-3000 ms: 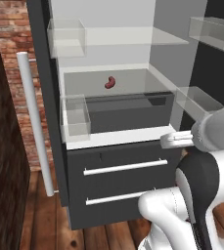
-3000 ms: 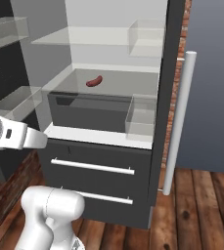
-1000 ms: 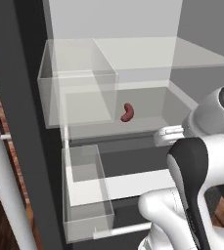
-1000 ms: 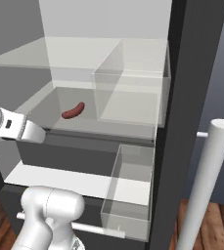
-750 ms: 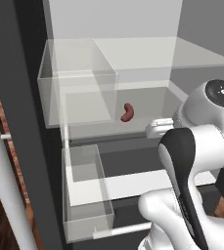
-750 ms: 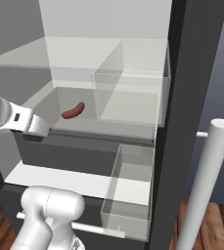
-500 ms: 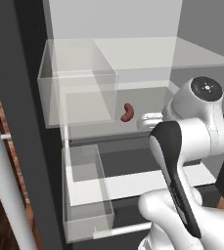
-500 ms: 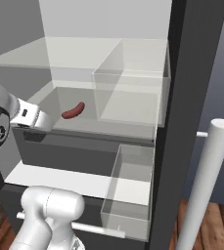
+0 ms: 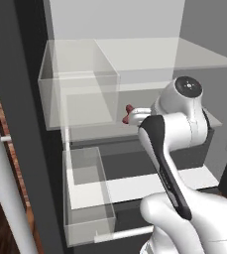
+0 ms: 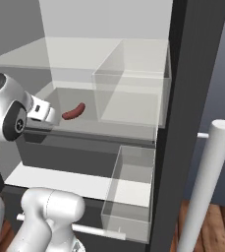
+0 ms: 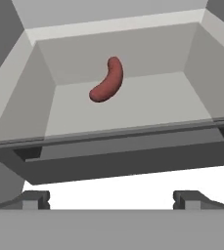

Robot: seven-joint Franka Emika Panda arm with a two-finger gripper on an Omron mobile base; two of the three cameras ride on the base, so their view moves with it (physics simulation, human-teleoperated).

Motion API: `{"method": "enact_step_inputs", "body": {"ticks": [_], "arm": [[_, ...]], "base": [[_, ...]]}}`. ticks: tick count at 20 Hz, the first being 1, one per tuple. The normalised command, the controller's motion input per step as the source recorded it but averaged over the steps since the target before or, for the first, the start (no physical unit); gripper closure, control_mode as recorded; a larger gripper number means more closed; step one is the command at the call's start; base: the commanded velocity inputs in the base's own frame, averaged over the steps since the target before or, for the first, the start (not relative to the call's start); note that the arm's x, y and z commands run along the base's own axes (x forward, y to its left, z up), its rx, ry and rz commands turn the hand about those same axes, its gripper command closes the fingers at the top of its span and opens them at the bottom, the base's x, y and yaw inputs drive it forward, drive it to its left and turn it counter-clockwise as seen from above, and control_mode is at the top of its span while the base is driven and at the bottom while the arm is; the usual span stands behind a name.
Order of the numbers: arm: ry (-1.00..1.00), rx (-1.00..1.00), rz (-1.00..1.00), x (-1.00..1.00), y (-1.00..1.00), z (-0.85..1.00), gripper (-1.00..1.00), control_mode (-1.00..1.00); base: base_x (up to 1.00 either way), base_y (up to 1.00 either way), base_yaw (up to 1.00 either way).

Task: Move the hot dog bun to the plate on the dining table and place the condiment next to that plate. Then navigate to the fridge and take the sausage and place it on the plate as well.

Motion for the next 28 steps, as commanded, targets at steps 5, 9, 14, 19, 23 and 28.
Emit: {"method": "enact_step_inputs", "body": {"ticks": [5, 9, 14, 19, 23, 28], "arm": [[0.00, 0.01, 0.00, 0.61, 0.00, -0.07, -1.00, -1.00], [0.02, 0.00, -0.04, 0.47, 0.01, -0.07, -1.00, -1.00], [0.03, 0.00, -0.09, 0.48, 0.00, -0.10, -1.00, -1.00], [0.05, 0.00, -0.08, 0.45, 0.00, -0.12, -1.00, -1.00], [0.07, 0.00, -0.03, 0.38, 0.00, -0.17, -1.00, -1.00], [0.06, 0.00, 0.00, 0.25, 0.00, -0.25, -1.00, -1.00]], "base": [[0.00, 0.00, 0.00], [0.00, 0.00, 0.00], [0.00, 0.00, 0.00], [0.00, 0.00, 0.00], [0.00, 0.00, 0.00], [0.00, 0.00, 0.00]]}}
